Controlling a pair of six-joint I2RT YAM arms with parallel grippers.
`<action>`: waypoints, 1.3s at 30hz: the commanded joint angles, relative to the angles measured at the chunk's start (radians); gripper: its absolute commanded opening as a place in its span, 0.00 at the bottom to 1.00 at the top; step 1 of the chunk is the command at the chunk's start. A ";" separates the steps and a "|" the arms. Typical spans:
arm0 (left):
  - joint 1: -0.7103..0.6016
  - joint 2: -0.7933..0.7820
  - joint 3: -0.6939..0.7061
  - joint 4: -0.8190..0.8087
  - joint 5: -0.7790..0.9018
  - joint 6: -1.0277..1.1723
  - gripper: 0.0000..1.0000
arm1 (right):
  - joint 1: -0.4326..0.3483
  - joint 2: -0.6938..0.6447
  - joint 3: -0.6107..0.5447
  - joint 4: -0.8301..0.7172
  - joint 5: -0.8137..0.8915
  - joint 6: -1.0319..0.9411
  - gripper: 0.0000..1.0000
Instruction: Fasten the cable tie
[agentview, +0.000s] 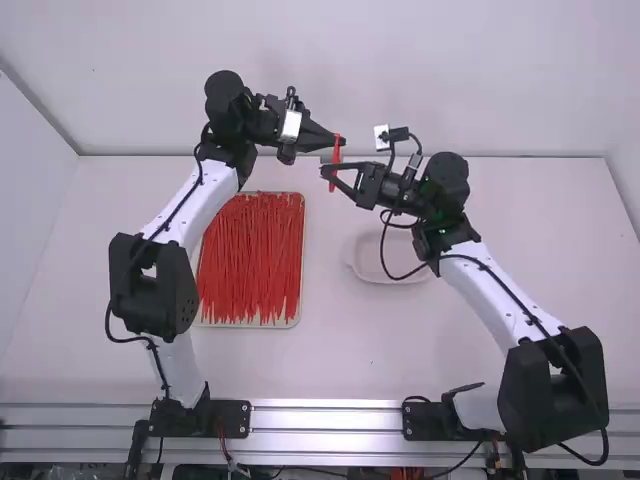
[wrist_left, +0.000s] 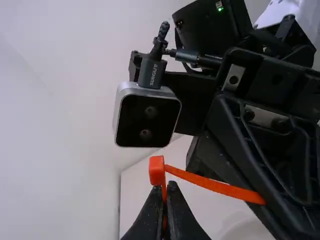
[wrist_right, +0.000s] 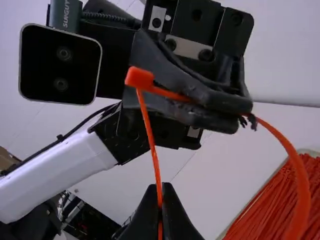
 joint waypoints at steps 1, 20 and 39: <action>-0.003 -0.010 -0.001 -0.001 0.014 -0.003 0.02 | -0.002 -0.005 0.032 0.006 -0.001 0.006 0.00; -0.037 -0.010 -0.001 -0.045 0.014 -0.002 0.02 | -0.004 -0.005 0.032 0.120 0.101 0.032 0.00; -0.049 -0.010 -0.001 0.018 0.015 0.022 0.01 | -0.071 -0.005 0.032 0.218 0.073 0.153 0.00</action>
